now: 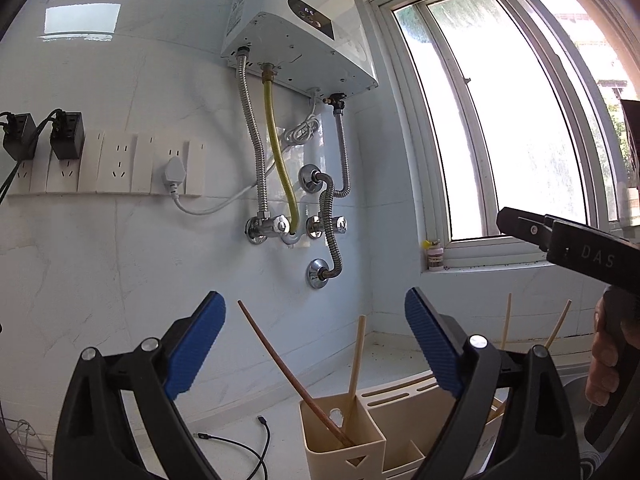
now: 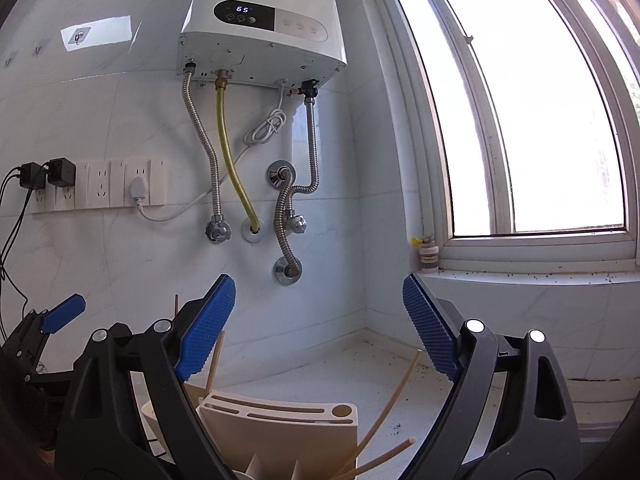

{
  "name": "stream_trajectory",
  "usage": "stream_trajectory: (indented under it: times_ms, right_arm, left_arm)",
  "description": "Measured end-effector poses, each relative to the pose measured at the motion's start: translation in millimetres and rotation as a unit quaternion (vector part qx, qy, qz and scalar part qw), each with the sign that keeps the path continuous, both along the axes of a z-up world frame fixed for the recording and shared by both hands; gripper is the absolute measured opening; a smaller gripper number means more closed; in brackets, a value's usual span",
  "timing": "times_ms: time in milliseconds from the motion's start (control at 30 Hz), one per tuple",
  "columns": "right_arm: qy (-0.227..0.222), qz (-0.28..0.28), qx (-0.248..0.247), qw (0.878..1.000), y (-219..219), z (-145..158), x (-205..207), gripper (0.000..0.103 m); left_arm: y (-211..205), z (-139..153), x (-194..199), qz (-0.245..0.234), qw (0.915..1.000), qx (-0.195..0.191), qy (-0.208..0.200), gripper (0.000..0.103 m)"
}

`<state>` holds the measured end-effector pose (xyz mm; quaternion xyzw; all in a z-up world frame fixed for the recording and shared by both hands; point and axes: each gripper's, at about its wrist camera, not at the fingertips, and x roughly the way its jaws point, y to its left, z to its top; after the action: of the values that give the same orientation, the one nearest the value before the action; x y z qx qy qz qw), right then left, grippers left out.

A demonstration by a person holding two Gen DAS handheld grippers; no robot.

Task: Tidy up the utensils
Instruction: 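Open both tools to release the chopsticks in the holder, then withdraw both open tools from the holder back toward the utensil row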

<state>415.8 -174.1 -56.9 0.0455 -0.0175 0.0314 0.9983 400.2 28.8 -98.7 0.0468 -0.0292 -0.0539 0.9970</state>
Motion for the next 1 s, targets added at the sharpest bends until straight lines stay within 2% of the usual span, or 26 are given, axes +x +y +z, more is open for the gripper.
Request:
stream_trajectory:
  times_ms: [600,833,1000]
  right_arm:
    - [0.003,0.01,-0.005,1.0,6,4,-9,0.082]
    - [0.013,0.029,0.006,0.999,17,4,-13,0.082]
    - [0.022,0.05,0.011,0.998,32,6,-21,0.084]
  left_arm:
    - [19,5,0,0.019,0.9989,-0.026,0.034,0.091]
    - [37,14,-20,0.044,0.9979,-0.022,0.043,0.093]
    - [63,22,-43,0.075,0.9944,-0.037,0.064,0.097]
